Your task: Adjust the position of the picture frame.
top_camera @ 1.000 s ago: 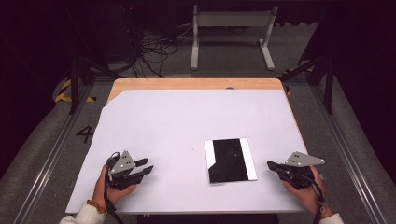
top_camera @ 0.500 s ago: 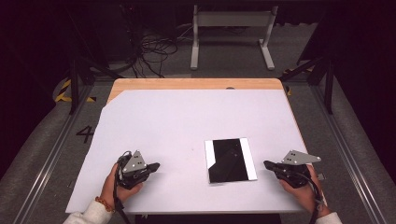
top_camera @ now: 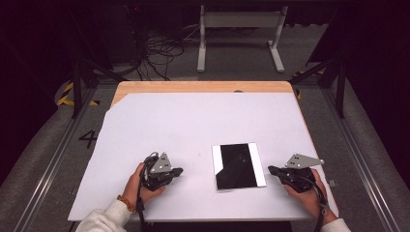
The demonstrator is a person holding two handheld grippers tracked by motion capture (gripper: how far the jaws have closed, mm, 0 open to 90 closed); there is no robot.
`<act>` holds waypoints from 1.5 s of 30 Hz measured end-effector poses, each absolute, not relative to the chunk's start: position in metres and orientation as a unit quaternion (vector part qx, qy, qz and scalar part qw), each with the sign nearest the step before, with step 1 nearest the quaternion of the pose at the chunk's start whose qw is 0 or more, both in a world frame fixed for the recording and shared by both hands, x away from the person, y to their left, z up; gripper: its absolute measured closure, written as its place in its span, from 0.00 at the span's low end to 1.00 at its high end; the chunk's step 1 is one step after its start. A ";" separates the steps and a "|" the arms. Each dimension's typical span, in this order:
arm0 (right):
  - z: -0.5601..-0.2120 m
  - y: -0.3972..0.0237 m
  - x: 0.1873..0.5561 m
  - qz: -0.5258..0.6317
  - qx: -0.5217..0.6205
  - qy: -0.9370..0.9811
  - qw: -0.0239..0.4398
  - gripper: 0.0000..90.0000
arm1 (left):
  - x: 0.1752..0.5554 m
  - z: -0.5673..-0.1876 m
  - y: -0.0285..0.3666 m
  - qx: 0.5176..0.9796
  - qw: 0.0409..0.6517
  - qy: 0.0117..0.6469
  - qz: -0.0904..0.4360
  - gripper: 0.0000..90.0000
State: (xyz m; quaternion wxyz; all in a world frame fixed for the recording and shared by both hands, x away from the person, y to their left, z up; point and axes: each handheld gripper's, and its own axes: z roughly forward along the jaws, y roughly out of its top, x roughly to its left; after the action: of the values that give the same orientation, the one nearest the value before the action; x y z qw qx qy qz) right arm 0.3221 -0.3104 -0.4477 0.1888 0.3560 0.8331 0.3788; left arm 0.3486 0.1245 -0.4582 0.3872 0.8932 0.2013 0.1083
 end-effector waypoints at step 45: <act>-0.454 -0.290 0.370 0.370 0.400 0.824 0.158 1.00 | 0.345 -0.462 0.042 0.917 0.382 0.108 0.044 1.00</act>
State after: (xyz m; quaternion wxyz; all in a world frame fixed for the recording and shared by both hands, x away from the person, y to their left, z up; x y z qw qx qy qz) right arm 0.3701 -0.2901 -0.4543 0.1578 0.3997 0.8238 0.3696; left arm 0.3454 0.0415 -0.4621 0.3819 0.9168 0.1078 0.0445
